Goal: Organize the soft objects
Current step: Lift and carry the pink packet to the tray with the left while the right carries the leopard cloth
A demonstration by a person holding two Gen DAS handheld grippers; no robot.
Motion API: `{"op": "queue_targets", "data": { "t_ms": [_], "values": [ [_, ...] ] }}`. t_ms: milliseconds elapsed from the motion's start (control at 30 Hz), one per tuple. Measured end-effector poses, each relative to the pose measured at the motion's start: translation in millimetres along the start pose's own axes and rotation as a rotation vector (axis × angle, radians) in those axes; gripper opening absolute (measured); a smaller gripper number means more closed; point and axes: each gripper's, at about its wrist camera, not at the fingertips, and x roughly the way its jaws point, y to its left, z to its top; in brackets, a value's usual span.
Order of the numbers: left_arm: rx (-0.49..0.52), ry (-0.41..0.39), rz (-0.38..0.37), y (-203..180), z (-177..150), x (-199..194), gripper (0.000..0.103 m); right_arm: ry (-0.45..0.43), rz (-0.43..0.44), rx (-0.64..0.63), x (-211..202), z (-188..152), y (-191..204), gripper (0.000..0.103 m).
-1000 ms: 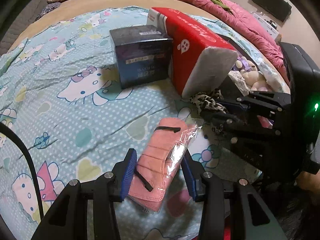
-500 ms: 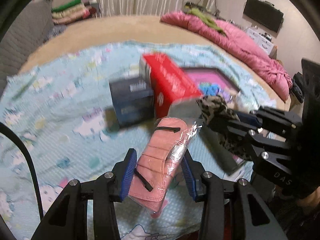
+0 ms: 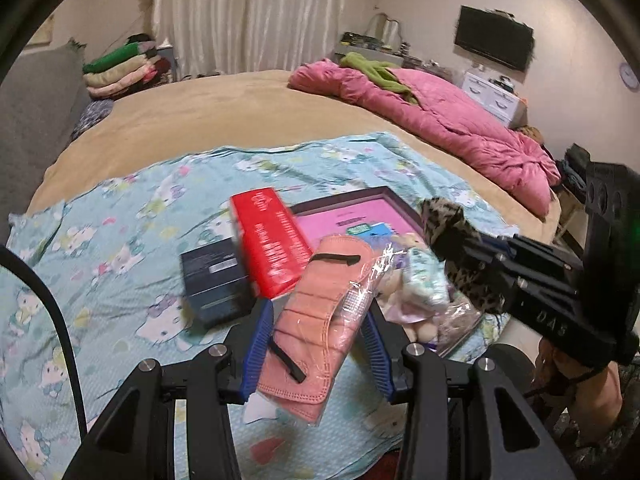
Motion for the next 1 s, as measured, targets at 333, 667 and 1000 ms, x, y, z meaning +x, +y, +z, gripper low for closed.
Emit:
{"op": "queue_targets", "data": {
  "t_ms": [333,667,1000],
  "values": [
    [0.11,0.077,-0.036,-62,13,44,0.045,-0.063,-0.107,0.14,-31,-6,-67,0.016],
    [0.125,0.171,0.047,-70,12,102,0.045,-0.066,-0.134,0.214,-37,-21,-97,0.016],
    [0.142,0.205,0.029,-87,12,130,0.045,-0.012,-0.152,0.227,-20,-34,-107,0.016]
  ]
}}
